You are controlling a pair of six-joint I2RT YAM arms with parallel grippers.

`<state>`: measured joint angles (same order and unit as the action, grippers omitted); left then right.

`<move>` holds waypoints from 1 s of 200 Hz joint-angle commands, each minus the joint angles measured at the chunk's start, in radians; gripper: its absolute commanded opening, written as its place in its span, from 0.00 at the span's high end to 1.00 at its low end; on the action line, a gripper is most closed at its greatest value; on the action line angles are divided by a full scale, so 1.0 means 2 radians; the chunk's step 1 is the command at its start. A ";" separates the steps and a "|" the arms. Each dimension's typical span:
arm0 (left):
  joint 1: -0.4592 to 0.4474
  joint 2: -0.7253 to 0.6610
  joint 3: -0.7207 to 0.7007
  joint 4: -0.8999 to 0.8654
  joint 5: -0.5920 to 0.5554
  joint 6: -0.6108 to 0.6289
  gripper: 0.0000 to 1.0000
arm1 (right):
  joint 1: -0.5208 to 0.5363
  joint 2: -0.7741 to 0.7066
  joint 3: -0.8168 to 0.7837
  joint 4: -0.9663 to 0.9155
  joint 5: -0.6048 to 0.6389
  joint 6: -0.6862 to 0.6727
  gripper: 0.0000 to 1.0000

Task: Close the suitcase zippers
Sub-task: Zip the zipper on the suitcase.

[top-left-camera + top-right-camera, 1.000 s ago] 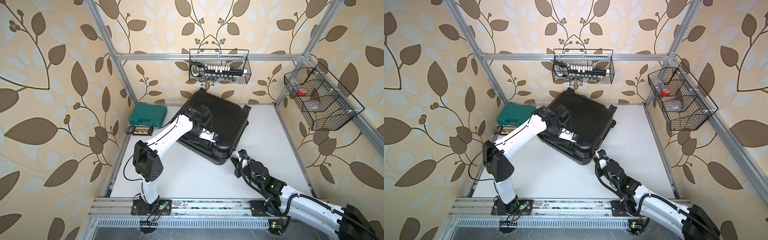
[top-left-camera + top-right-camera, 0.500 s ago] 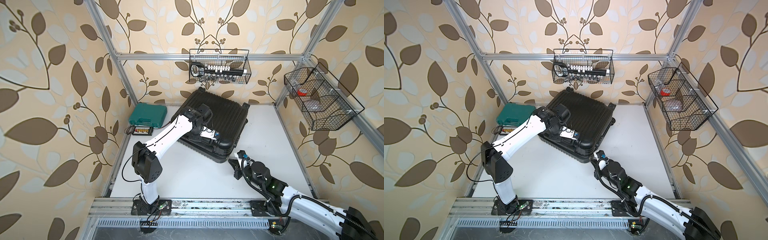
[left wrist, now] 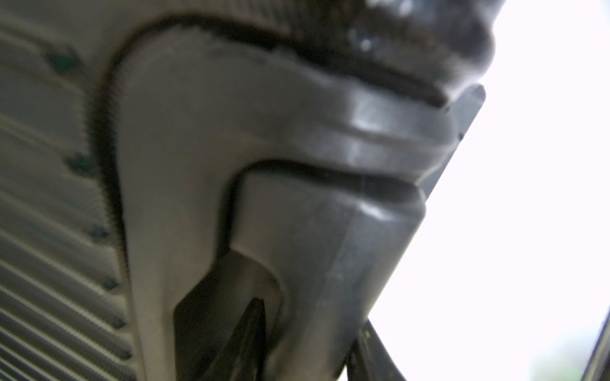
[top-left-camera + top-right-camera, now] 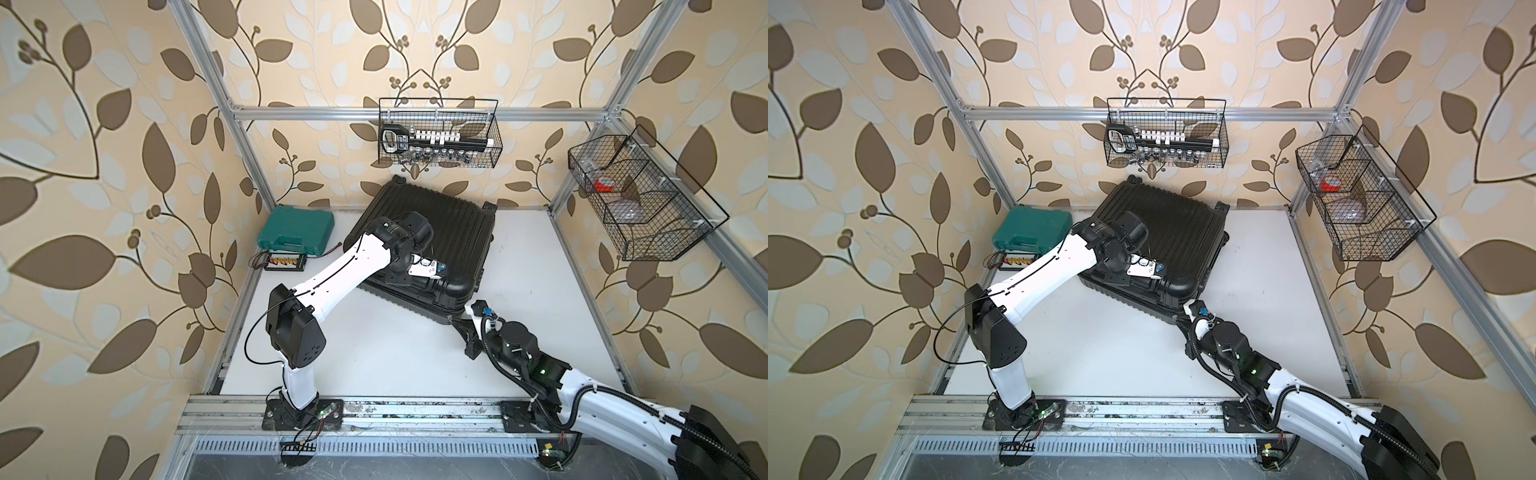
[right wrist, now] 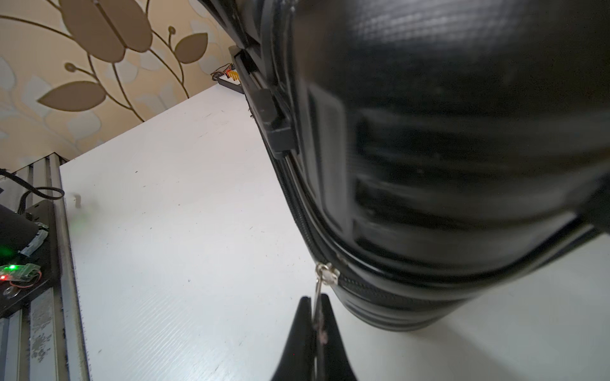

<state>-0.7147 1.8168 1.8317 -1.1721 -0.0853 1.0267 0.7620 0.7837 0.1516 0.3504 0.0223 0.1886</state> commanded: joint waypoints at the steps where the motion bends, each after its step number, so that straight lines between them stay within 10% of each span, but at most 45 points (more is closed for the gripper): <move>1: 0.003 -0.060 0.003 0.117 -0.023 -0.145 0.71 | 0.010 0.010 0.016 0.028 -0.033 0.013 1.00; 69: -0.003 -0.105 -0.086 0.127 -0.030 -0.160 0.68 | 0.005 0.040 0.020 0.014 0.026 0.041 0.91; 200: -0.006 -0.156 -0.141 0.151 0.001 -0.161 0.65 | -0.088 0.077 0.016 0.055 -0.044 0.033 0.57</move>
<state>-0.7345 1.6005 1.5314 -0.9329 -0.0776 0.8101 0.5980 0.9302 0.1722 0.4084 -0.0204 0.2718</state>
